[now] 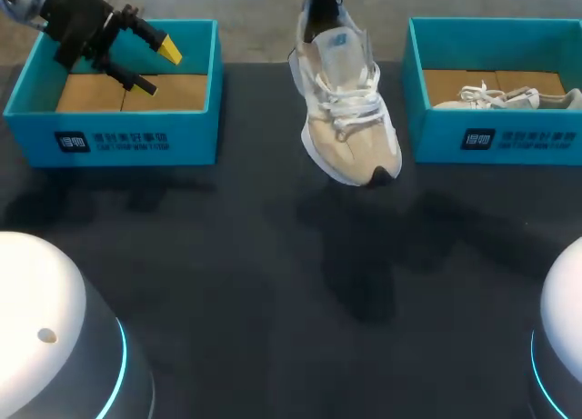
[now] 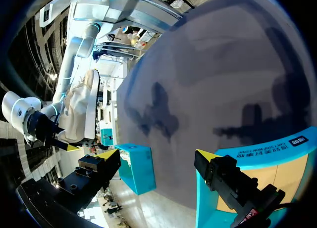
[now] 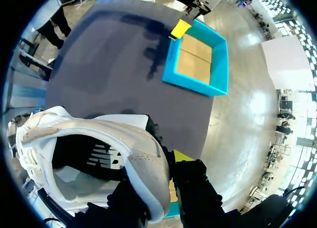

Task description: Take the shoe out of the shoebox, open the shoe tongue, remove and reinsert the insole, then place the shoe into the shoebox

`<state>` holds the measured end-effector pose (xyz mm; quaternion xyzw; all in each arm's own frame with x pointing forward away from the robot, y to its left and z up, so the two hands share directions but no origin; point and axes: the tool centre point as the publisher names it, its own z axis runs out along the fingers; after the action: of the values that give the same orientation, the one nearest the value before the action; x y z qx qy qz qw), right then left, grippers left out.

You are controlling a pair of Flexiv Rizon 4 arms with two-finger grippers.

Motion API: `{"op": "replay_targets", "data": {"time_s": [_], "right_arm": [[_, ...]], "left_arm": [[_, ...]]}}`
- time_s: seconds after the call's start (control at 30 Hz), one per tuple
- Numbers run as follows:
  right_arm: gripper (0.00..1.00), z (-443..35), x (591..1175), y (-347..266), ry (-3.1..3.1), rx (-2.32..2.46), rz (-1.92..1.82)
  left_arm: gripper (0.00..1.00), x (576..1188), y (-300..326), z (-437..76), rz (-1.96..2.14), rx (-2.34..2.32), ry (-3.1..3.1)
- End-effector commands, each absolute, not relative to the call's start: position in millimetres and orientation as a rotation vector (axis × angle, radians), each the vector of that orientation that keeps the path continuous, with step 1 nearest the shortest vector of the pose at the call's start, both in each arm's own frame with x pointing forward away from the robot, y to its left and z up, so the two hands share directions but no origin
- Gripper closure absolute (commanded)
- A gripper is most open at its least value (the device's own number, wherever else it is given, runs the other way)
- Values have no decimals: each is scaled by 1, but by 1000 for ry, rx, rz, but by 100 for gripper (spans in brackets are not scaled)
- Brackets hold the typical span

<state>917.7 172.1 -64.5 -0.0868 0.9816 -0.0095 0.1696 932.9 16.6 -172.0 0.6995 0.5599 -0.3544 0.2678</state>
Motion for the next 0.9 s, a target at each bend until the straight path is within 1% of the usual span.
{"op": "replay_targets", "data": {"time_s": [0.03,0.53,0.9], "right_arm": [[100,-64,916,170,2788,-248,-23],[100,-64,916,170,2788,-248,-23],[100,-63,956,101,2784,-157,-69]], "left_arm": [[0,933,17,-171,-955,1891,1510],[0,933,17,-171,-955,1891,1510],[0,933,17,-171,-955,1891,1510]]}}
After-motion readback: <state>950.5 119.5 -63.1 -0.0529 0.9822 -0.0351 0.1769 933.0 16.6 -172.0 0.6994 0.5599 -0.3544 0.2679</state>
